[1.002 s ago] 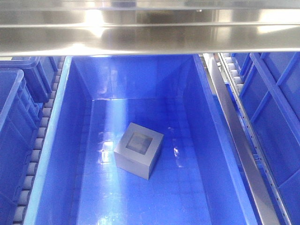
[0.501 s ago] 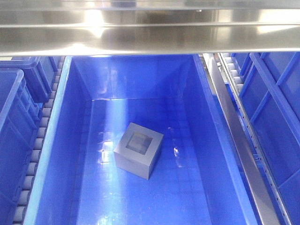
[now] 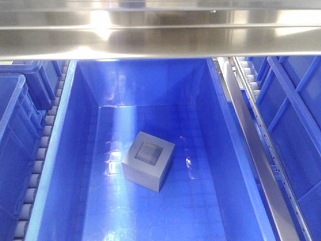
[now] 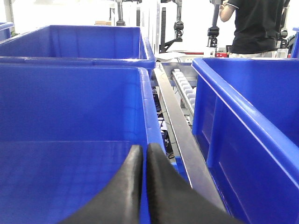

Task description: Sort gray base to blue bin

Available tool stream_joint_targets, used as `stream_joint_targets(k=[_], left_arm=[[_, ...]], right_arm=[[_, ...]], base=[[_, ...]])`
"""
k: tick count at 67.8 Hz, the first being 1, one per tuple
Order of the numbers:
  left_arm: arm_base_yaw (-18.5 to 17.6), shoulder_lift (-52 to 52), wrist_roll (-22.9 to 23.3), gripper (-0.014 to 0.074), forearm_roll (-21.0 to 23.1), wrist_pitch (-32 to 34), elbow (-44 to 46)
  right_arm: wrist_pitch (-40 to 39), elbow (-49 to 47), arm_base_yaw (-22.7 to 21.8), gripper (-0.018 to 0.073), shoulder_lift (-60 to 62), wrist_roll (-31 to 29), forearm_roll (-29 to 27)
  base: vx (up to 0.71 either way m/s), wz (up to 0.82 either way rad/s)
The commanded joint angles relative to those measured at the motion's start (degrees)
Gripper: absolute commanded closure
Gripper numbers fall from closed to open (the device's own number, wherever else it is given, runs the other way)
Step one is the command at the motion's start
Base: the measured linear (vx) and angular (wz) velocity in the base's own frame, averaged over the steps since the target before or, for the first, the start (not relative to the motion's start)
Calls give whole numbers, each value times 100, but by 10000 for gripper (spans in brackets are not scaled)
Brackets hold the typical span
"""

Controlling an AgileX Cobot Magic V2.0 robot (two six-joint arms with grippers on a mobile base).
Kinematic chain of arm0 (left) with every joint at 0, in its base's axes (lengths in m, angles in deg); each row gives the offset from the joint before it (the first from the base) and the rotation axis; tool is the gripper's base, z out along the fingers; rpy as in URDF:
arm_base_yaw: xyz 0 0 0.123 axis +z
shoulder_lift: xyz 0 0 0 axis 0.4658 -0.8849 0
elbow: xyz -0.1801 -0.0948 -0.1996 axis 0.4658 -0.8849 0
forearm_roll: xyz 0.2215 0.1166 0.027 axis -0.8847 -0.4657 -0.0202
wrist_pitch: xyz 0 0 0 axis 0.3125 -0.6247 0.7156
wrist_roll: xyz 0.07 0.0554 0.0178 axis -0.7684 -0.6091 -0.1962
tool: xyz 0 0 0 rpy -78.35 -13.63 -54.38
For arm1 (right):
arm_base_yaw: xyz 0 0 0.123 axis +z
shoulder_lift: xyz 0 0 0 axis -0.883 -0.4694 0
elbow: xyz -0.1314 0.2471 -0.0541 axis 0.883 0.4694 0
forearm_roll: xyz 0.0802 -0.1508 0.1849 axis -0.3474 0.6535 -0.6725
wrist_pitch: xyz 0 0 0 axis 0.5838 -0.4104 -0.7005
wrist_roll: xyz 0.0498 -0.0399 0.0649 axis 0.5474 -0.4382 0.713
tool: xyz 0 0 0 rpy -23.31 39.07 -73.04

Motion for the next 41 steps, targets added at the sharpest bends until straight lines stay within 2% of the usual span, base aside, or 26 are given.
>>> stream_joint_targets(k=[1,41], left_arm=[[11,95,49,605,-3,408,68],[11,95,49,605,-3,408,68]], right_arm=[[-452,29,-37,564,41,-39,49],[-458,29,-37,564,41,-39,49]], base=[[0,0],[0,0]])
